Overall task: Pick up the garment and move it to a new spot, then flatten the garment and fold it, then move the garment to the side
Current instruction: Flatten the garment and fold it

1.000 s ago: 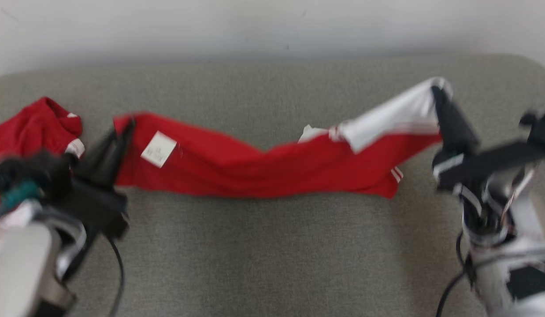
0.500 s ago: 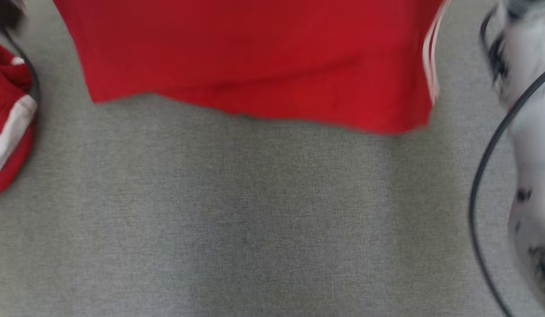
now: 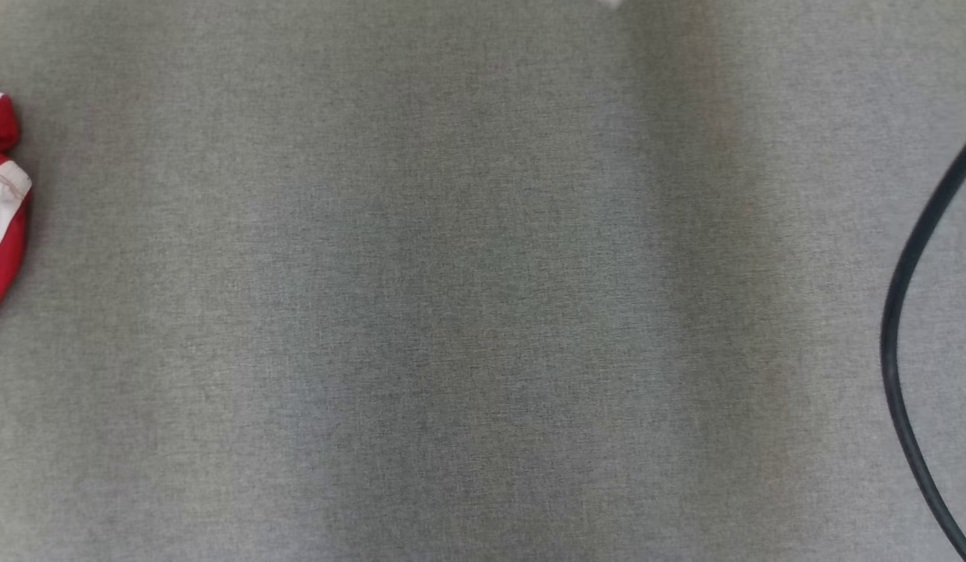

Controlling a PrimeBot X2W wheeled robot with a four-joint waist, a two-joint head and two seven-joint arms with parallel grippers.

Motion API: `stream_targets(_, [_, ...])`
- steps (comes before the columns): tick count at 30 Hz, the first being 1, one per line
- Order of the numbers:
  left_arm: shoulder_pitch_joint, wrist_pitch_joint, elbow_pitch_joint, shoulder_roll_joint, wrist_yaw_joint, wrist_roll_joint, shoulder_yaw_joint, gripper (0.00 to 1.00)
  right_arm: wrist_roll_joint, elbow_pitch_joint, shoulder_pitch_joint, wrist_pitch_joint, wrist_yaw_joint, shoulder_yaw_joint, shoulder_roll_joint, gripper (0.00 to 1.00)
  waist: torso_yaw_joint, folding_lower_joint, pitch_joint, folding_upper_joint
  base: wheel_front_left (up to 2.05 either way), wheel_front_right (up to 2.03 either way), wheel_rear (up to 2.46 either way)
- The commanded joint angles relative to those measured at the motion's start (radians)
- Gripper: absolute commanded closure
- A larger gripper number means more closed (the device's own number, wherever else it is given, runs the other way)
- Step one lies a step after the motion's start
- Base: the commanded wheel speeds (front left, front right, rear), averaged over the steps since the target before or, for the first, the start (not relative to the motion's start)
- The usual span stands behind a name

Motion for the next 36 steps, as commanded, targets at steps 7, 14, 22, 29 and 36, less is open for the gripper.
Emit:
stream_targets(7, [-0.035, -0.07, 0.074, 0.006, 0.001, -0.057, -0.008, 1.0, 0.033, -0.056, -0.025, -0.002, 0.0, 0.1, -0.018, 1.0, 0.007, 0.0001, 0.073, -0.0002, 0.0, 0.0, 0.0])
stream_targets(14, [0.043, -0.108, 0.065, 0.058, 0.001, -0.096, -0.015, 1.0, 0.12, -0.151, 0.084, 0.029, 0.0, 0.197, -0.056, 1.0, -0.004, 0.0001, 0.109, -0.0002, 0.0, 0.0, 0.0])
stream_targets(22, [0.303, -0.133, -0.036, 0.106, 0.002, -0.154, -0.001, 1.0, 0.261, -0.317, 0.361, 0.022, 0.0, 0.305, -0.1, 1.0, -0.009, 0.0001, 0.035, -0.0002, 0.0, 0.0, 0.0])
stream_targets(29, [0.62, -0.137, -0.229, 0.124, 0.061, -0.209, 0.061, 1.0, 0.374, -0.495, 0.669, -0.009, 0.0, 0.356, -0.166, 1.0, 0.0, 0.0001, -0.064, -0.0002, 0.0, 0.0, 0.0])
stream_targets(36, [1.008, -0.137, -0.51, 0.158, 0.189, -0.206, 0.127, 1.0, 0.438, -0.663, 0.988, -0.042, 0.0, 0.383, -0.233, 1.0, -0.012, 0.0001, -0.148, -0.0002, 0.0, 0.0, 0.0])
